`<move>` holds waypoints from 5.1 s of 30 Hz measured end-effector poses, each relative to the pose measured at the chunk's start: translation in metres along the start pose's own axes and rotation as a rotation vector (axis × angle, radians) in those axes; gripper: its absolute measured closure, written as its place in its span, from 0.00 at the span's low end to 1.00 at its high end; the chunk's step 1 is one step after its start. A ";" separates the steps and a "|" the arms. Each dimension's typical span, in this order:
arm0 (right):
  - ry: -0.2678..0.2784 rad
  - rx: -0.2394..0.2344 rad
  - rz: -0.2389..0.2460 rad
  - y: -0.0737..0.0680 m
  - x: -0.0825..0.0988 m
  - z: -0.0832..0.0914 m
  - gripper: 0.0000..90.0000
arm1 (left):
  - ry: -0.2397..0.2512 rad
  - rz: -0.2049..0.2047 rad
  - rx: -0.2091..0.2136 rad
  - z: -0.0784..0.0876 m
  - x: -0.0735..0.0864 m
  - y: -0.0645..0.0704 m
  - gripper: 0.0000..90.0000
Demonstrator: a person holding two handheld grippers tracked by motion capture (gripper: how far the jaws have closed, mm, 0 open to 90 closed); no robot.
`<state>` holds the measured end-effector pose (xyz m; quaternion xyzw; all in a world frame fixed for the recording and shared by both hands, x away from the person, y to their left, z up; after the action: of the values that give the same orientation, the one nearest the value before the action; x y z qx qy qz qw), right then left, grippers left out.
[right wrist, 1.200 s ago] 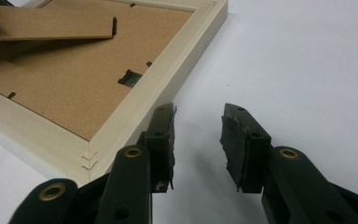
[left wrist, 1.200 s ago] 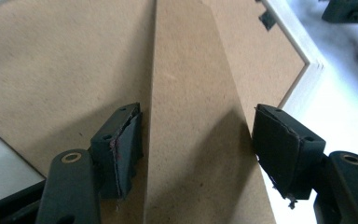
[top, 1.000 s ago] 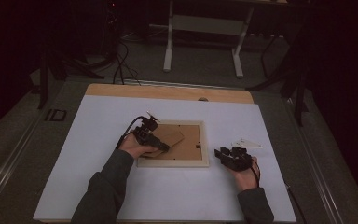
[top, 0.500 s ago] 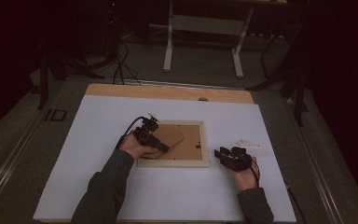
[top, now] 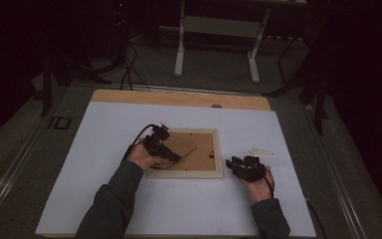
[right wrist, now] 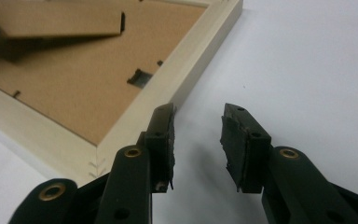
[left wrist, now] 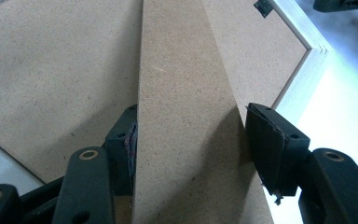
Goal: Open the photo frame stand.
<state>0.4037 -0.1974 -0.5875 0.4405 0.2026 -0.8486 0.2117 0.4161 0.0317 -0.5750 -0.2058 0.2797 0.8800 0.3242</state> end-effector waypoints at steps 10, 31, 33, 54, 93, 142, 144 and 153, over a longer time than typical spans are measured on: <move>-0.015 -0.027 -0.048 0.008 -0.007 -0.009 0.70 | 0.008 -0.031 -0.028 0.001 0.000 0.001 0.47; -0.021 -0.124 -0.075 0.004 -0.048 -0.022 0.61 | 0.059 -0.177 -0.113 0.013 -0.006 0.013 0.47; -0.032 -0.131 -0.065 0.002 -0.050 -0.023 0.59 | 0.072 -0.197 -0.125 0.014 -0.007 0.015 0.47; -0.066 -0.168 -0.094 0.001 -0.063 -0.037 0.43 | 0.147 -0.324 -0.188 0.023 -0.007 0.024 0.47; 0.080 -0.262 -0.229 0.004 -0.084 -0.035 0.64 | 0.210 -0.224 -0.052 0.028 -0.012 0.028 0.54; 0.214 -0.175 0.054 -0.019 -0.126 -0.005 0.69 | 0.131 -0.239 -0.062 0.019 -0.020 0.025 0.85; 0.215 -0.166 0.071 -0.020 -0.128 -0.003 0.69 | 0.142 -0.230 -0.076 0.018 -0.023 0.024 0.86; 0.216 -0.142 0.101 -0.020 -0.131 -0.003 0.69 | 0.159 -0.228 -0.105 0.017 -0.029 0.022 0.87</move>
<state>0.4635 -0.1559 -0.4762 0.5227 0.2613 -0.7680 0.2619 0.4180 0.0149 -0.5387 -0.3222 0.2328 0.8317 0.3878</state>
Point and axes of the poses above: each handheld gripper's, and its own axes: z roughly backward along the jaws, x roughly out of its underside, y roughly to its right, the point moved 10 cm from there along -z, roughly forward along the jaws, and after that the axes turned 5 degrees about y, right-handed, at the moved point
